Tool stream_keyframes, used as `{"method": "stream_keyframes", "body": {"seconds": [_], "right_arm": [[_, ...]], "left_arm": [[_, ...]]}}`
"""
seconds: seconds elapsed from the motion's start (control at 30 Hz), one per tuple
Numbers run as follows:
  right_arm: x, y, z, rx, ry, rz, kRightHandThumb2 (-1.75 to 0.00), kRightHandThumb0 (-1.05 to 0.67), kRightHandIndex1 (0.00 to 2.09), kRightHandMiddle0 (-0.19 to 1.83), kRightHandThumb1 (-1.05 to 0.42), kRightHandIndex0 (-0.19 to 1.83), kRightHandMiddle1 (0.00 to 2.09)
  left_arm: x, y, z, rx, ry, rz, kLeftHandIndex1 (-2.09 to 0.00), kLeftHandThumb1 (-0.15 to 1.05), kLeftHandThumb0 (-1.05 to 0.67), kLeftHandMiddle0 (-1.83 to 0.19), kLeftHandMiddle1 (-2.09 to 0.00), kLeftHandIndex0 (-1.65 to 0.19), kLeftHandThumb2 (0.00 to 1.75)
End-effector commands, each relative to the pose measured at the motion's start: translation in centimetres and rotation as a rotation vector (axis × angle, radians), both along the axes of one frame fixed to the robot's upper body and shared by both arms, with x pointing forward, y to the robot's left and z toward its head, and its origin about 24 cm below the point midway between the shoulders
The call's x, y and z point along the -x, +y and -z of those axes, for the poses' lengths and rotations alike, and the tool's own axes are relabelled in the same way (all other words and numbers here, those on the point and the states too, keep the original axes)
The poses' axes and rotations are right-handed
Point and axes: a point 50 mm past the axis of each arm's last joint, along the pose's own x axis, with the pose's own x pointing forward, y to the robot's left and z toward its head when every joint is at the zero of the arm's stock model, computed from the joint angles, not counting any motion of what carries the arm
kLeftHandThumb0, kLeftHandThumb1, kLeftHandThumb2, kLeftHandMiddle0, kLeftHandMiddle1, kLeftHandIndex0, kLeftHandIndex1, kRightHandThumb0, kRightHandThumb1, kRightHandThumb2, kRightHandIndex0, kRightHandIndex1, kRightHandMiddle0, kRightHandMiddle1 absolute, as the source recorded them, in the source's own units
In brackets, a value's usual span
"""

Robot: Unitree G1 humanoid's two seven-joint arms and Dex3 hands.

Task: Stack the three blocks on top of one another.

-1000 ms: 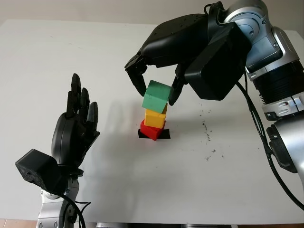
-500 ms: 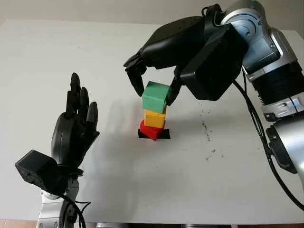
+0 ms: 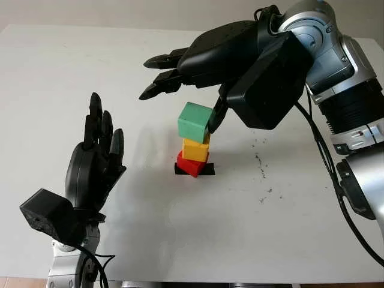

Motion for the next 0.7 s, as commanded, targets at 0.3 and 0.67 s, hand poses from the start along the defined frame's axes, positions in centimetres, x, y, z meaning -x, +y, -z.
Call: {"method": "stream_keyframes", "body": {"seconds": [0.3, 0.67], "right_arm": [[1.2, -3.1, -2.8, -0.252, -0.058, 0.008, -0.08, -0.76, 0.0, -0.19, -0.94, -0.19, 0.0], [1.7, -8.8, -0.8, -0.672, -0.045, 0.184, -0.3, -0.86, 0.0, -0.16, -1.05, -0.19, 0.03]], "left_arm": [[0.2, 0.2, -0.1, -0.006, -0.008, -0.011, 0.0, 1.05, -0.67, 0.19, -0.01, 0.19, 0.56], [0.0, 0.8, -0.4, -0.004, -0.011, 0.005, 0.0, 1.05, -0.67, 0.19, -0.01, 0.19, 0.55]]}}
